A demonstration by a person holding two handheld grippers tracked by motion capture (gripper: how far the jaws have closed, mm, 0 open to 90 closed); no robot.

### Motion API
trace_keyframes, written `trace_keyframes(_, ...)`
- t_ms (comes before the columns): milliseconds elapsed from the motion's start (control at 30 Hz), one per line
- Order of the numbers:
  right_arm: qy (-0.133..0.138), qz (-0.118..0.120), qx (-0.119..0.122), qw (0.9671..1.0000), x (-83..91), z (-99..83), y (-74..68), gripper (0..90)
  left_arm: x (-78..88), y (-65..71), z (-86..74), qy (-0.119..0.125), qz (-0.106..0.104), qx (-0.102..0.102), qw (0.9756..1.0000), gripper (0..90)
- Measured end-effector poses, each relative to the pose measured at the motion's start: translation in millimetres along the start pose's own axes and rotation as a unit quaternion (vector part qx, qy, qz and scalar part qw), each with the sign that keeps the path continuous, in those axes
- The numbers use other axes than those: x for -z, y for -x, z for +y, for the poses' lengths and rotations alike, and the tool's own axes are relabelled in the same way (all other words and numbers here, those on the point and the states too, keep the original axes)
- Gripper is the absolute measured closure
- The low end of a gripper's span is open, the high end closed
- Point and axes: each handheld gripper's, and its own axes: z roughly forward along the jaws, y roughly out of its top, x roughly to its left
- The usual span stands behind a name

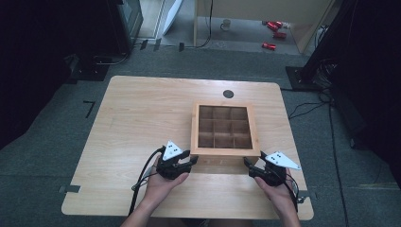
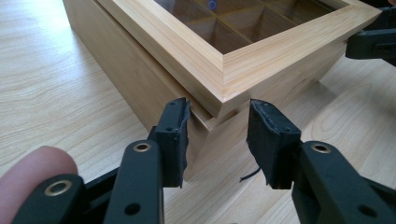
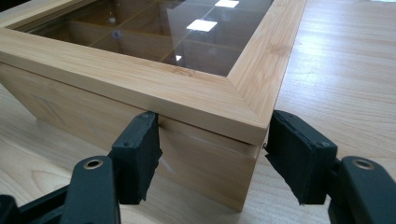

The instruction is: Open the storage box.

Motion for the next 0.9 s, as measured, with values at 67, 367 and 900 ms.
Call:
trace_keyframes(67, 0.000, -0.001, 0.000, 1.0000, 0.0, -0.1, -0.1, 35.7, 0.1, 0.0, -0.2, 0.001, 0.000, 0.000, 1.0000, 56.3)
trace_keyframes(367, 0.007, -0.004, 0.003, 1.0000, 1.7, 1.9, -1.9, 36.2, 10.2, -10.3, -14.7, 0.006, 0.010, 0.003, 0.9999, 49.6)
trace_keyframes(900, 0.010, -0.009, 0.009, 0.9999, 2.7, 7.6, -4.5, 35.8, 49.8, -48.2, -38.5, -0.026, 0.077, 0.035, 0.9961, 20.4)
